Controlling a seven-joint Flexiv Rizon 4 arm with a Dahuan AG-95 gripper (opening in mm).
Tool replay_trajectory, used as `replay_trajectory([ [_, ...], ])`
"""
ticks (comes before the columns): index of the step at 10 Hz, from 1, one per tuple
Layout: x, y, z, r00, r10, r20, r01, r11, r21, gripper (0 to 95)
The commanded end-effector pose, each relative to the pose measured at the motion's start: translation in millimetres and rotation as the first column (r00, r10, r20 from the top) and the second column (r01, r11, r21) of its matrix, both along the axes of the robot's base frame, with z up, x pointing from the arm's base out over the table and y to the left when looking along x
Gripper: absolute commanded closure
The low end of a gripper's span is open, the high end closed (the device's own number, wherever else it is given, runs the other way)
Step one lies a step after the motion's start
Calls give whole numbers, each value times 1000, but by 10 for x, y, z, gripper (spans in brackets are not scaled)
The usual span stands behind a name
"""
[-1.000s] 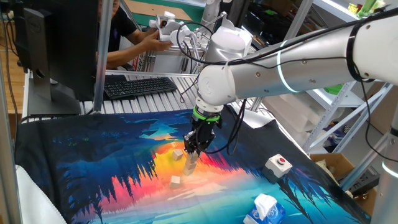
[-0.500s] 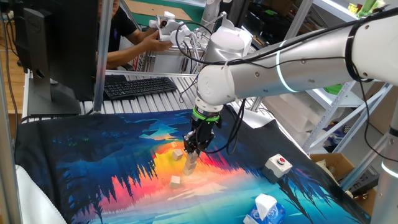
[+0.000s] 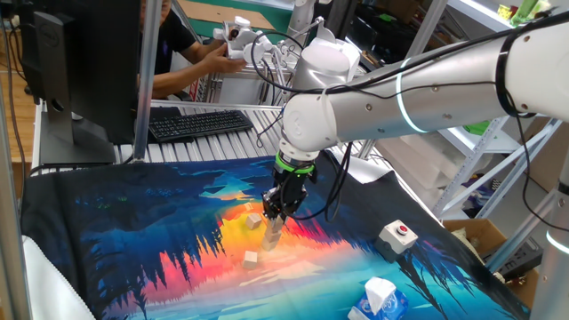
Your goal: Stack the blocks in a vertical line of five
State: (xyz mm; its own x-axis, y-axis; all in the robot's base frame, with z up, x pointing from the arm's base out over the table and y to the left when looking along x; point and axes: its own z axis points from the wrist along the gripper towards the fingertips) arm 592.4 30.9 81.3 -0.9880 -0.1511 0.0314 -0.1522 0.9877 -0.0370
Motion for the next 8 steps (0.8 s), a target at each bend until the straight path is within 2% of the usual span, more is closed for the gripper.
replay_trajectory([
  [1,1,-2,0,1000,-1,0,1,1000,-1,760],
  [2,2,-1,-3,1000,-2,2,2,1000,-3,760],
  [3,3,-1,-6,1000,-7,3,7,1000,-4,570],
  [8,7,-2,-13,1000,-13,-2,13,1000,-4,570],
])
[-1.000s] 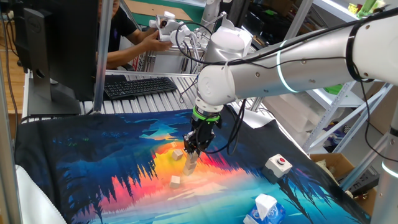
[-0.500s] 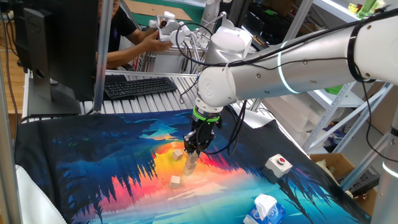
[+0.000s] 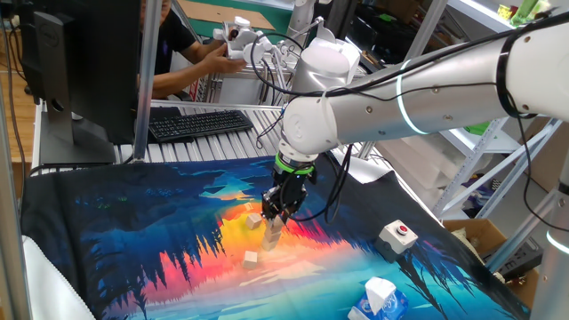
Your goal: Stack the blocks in a vertical line of five
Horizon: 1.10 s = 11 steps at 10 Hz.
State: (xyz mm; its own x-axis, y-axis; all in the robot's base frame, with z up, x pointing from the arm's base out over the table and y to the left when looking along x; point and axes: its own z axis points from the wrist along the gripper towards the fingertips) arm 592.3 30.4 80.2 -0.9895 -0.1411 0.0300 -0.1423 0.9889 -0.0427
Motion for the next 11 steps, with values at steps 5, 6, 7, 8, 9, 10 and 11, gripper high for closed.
replay_trajectory([
  [5,73,-3,-9,1000,-23,-2,23,1000,3,570],
  [6,117,-1,-12,1000,-24,-2,24,1000,5,570],
  [7,142,4,-21,1000,-25,-2,25,1000,5,570],
  [8,201,17,-45,1000,-27,-3,27,1000,6,570],
  [9,240,29,-63,1000,-30,-3,30,999,11,570],
  [10,269,41,-69,1000,-31,-2,31,999,10,570],
  [11,331,71,-67,1000,-30,-3,30,1000,8,570],
])
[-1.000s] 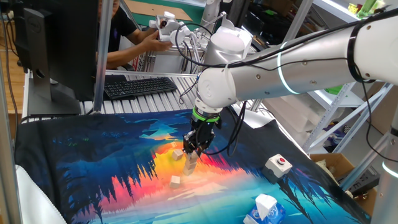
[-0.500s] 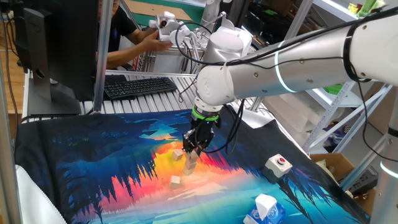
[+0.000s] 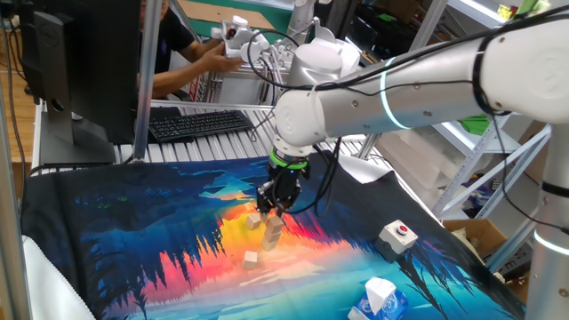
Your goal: Stack the blocks in a vertical line of five
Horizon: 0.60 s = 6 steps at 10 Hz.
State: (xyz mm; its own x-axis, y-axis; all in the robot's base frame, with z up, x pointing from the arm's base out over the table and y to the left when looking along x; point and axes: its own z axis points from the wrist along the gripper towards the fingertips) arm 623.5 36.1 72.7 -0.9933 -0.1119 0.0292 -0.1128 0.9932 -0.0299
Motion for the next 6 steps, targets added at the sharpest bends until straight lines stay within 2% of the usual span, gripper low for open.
replay_trajectory([
  [1,76,47,8,1000,-1,-2,1,1000,-7,570],
  [6,394,135,-49,1000,4,-4,-4,1000,-10,570],
])
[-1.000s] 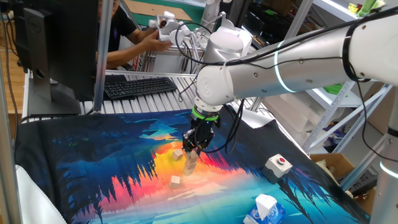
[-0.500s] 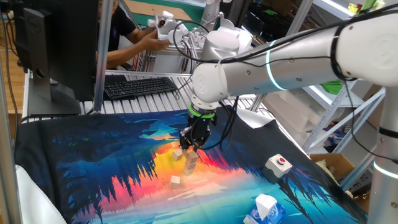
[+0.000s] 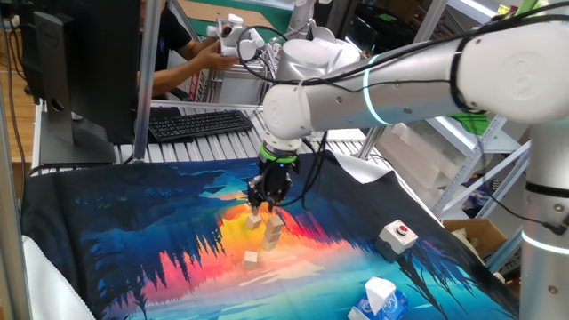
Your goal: Stack the blocks in a vertical line of five
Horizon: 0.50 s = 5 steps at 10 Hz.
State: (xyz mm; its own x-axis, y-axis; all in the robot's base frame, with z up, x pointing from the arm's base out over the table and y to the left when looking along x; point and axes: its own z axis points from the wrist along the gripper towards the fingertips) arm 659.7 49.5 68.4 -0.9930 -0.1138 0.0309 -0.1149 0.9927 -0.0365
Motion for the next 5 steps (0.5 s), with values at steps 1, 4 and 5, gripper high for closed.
replay_trajectory([
  [1,111,-2,-36,1000,7,-4,-7,1000,-4,570],
  [4,149,14,-136,1000,8,1,-8,1000,2,570],
  [5,155,21,-172,1000,16,2,-16,1000,2,570],
])
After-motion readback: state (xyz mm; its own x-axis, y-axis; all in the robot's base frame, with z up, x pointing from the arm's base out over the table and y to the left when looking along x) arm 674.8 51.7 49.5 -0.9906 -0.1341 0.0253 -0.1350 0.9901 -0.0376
